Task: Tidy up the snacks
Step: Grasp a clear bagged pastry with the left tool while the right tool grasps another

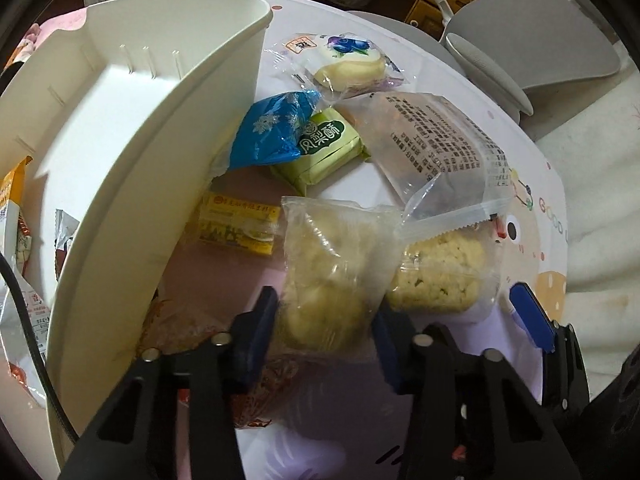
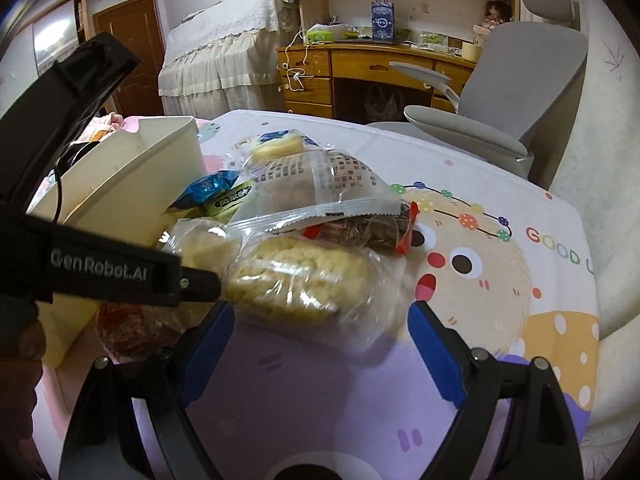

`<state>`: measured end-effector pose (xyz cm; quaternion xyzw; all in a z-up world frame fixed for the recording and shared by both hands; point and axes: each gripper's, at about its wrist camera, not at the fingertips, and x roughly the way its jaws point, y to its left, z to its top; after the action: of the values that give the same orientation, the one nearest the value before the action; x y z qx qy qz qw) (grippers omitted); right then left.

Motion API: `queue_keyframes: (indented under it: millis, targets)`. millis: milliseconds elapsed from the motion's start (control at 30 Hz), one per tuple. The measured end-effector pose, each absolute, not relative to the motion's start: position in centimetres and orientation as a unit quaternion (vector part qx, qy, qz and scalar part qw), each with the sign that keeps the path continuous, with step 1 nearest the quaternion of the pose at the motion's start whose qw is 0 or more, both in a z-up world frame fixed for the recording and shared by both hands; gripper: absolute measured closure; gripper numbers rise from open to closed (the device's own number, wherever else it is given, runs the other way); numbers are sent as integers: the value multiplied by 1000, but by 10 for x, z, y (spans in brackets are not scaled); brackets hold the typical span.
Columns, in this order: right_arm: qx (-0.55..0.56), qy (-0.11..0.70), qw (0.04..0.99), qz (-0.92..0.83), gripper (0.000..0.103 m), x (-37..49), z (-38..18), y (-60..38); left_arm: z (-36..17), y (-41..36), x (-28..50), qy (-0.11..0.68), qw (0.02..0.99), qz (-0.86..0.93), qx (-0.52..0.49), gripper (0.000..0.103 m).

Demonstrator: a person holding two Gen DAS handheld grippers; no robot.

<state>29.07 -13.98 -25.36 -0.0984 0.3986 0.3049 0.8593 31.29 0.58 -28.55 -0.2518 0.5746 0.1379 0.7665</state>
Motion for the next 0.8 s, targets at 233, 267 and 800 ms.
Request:
queue_keyframes:
  millis: [233,267,800]
  targets:
    - [-100,400,854,318,14,301,-254,-127,-274,15,306,567,769,143,-258,65]
    - [-99,402,853,319,14,302,-255,-126,-272,16,306,566,770,144,-257,65]
    - [-129,402,853,307,12,304,-268,-103,-259,40,287,560,769,151,-270,65]
